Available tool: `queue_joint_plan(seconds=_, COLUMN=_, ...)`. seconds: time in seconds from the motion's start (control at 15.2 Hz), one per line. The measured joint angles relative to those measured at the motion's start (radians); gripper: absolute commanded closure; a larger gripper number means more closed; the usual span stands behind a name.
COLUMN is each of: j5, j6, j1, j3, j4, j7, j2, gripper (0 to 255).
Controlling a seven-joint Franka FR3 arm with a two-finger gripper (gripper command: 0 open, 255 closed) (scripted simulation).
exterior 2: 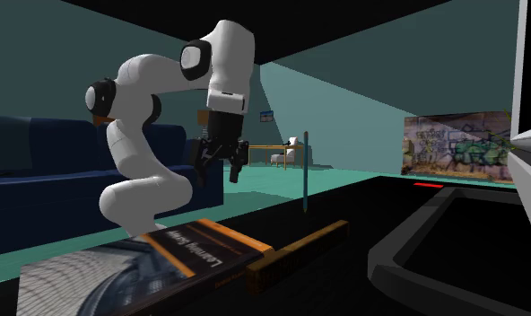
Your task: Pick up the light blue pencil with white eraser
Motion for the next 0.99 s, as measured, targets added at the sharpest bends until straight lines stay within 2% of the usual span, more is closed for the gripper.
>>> queue_joint_plan(seconds=0.13, j5=0.003, j6=0.003, j1=0.001, j3=0.004, j4=0.017, j7=0.005, j2=0.014, gripper=0)
queue_joint_plan(seconds=0.33, j5=0.017, j6=0.016, j1=0.003, j3=0.021, j4=0.099, j7=0.028, j2=0.077, gripper=0)
queue_joint_plan(seconds=0.99, j5=0.037, j6=0.018, j1=0.006, j3=0.083, j4=0.466, j7=0.118, j2=0.322, gripper=0)
